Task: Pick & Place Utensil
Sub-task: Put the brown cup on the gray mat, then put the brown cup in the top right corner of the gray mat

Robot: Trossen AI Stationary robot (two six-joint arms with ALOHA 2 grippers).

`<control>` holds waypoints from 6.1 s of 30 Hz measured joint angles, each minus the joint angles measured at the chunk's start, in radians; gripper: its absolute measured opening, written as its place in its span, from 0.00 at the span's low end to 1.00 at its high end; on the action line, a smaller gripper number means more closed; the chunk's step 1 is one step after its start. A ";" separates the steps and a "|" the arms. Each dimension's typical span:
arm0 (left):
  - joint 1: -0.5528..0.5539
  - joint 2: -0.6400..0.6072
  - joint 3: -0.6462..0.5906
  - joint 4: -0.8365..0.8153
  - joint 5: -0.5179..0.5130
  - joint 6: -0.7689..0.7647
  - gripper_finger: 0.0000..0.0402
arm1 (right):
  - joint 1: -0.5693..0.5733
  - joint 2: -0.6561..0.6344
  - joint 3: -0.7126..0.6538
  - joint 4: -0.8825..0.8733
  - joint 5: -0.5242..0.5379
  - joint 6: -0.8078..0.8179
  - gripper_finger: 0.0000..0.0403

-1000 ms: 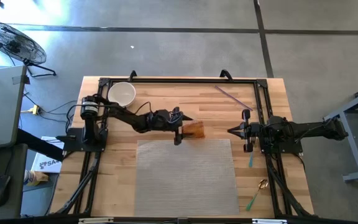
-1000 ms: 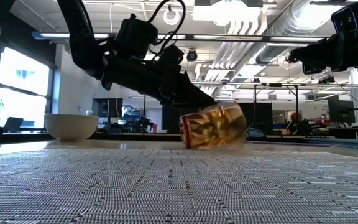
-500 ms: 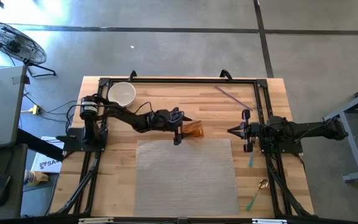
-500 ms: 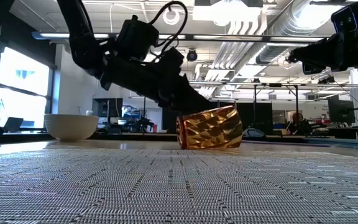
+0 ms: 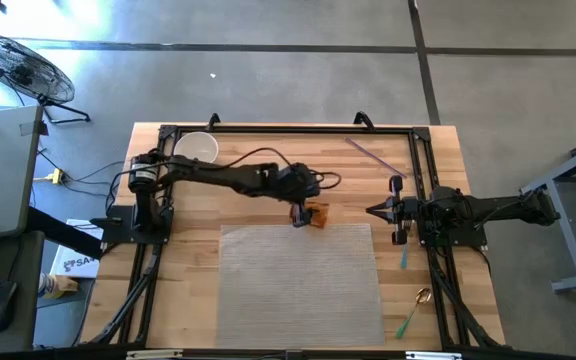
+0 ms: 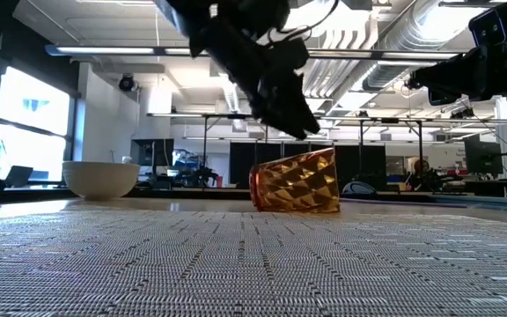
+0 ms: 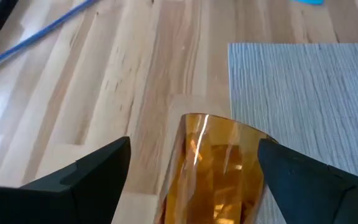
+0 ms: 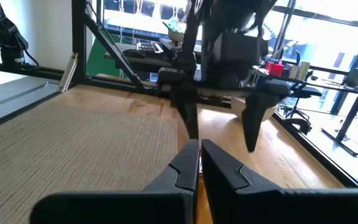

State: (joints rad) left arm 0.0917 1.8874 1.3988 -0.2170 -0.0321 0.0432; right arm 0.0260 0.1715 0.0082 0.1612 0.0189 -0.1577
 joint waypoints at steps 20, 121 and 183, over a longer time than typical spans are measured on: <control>-0.046 0.209 0.358 -0.376 0.014 0.260 0.96 | 0.000 0.011 0.000 -0.004 0.000 0.000 0.03; -0.027 0.311 0.536 -0.874 -0.156 0.371 0.81 | 0.000 0.025 0.000 -0.007 0.000 0.000 0.03; 0.045 0.216 0.229 -0.625 0.084 0.288 0.96 | 0.000 0.025 0.000 -0.008 0.000 0.000 0.03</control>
State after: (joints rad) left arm 0.1365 2.1029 1.6282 -0.8421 0.0515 0.3316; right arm 0.0261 0.1963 0.0082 0.1536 0.0189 -0.1574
